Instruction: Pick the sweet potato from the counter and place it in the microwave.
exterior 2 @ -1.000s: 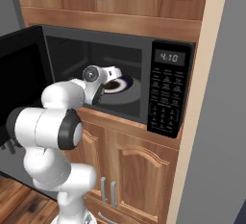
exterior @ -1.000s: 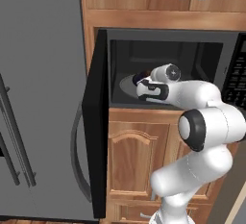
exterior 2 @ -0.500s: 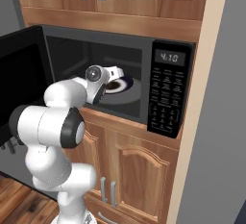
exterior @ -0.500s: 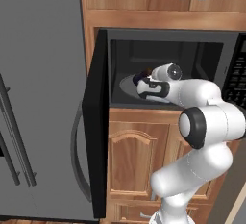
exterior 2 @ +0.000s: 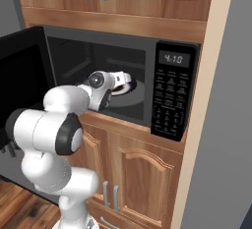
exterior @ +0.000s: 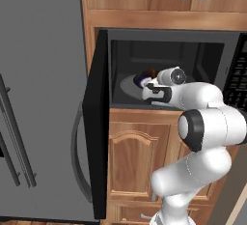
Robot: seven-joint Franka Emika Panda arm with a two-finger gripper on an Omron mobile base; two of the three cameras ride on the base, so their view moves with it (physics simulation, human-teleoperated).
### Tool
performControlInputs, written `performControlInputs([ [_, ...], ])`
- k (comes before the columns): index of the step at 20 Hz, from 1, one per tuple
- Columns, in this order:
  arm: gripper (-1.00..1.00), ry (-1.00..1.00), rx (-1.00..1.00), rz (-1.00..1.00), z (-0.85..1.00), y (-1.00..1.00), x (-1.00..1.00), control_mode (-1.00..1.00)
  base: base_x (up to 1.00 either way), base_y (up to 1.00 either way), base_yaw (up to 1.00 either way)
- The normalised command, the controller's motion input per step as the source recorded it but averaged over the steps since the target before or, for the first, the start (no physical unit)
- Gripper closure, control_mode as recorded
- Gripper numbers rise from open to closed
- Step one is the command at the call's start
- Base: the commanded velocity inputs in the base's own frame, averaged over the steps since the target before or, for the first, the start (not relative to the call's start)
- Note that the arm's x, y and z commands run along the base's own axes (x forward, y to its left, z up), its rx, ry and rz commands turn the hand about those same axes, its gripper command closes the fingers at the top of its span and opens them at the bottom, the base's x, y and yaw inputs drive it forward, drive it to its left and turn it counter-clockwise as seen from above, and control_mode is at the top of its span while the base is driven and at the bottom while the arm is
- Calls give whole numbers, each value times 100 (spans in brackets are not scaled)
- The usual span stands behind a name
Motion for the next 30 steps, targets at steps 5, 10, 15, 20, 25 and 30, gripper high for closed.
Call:
performControlInputs([
  [5, -100, 0, 0, -14, 32, 0, -21, -100, 0, 0, 0],
  [10, -100, -2, 4, -9, 53, 1, -31, -100, 0, 0, 0],
  [15, -100, -1, 11, -8, 53, 12, -71, -100, 0, 0, 0],
  [20, -100, 0, 15, -9, 48, 3, -97, -100, 0, 0, 0],
  [25, -100, 2, 15, -1, 56, -5, -100, -100, 0, 0, 0],
  [30, -100, 9, 17, 0, 22, -23, -100, -100, 0, 0, 0],
])
